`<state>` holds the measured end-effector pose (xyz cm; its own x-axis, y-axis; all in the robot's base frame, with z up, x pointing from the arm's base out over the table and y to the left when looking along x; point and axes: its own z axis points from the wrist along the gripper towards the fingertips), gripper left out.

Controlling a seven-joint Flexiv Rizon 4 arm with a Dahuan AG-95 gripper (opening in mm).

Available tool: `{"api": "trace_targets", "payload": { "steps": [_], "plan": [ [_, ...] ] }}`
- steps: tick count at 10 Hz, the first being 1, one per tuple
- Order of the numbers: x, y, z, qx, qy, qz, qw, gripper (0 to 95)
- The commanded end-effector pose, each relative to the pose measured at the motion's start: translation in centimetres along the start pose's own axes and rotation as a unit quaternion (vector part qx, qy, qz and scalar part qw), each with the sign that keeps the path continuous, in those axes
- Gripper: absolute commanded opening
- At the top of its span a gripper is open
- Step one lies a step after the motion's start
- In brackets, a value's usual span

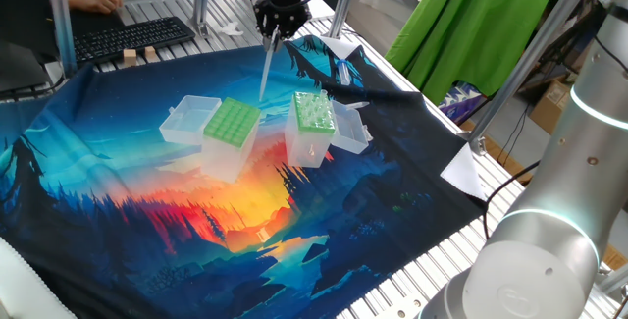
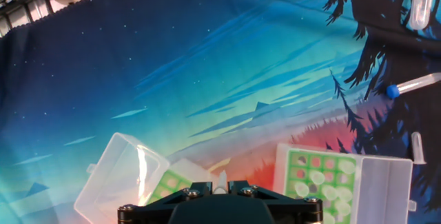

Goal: Transfer all large pipette tips from one holder to another

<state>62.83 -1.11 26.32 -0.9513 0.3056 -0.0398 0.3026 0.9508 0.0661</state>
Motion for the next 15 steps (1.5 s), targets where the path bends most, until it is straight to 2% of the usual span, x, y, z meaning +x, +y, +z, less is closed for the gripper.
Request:
{"api": "trace_targets", "payload": {
  "steps": [1, 3, 4, 6, 10, 12, 13, 15],
  "plan": [
    [-0.06, 0.04, -0.05, 0.013, -0.005, -0.003, 0.9999, 0.0],
    [-0.06, 0.04, -0.05, 0.01, 0.005, -0.003, 0.9999, 0.0],
    [-0.06, 0.04, -0.05, 0.015, 0.002, 0.001, 0.9999, 0.0],
    [-0.06, 0.04, -0.05, 0.012, 0.002, 0.008, 0.9999, 0.0],
    [-0.06, 0.04, -0.05, 0.017, -0.001, 0.034, 0.9993, 0.0],
    [-0.06, 0.04, -0.05, 0.021, 0.01, 0.016, 0.9996, 0.0],
    [-0.06, 0.04, -0.05, 0.022, 0.012, 0.013, 0.9996, 0.0],
    [-0.19, -0.24, -0.79, 0.023, 0.015, 0.005, 0.9996, 0.0]
  ]
}}
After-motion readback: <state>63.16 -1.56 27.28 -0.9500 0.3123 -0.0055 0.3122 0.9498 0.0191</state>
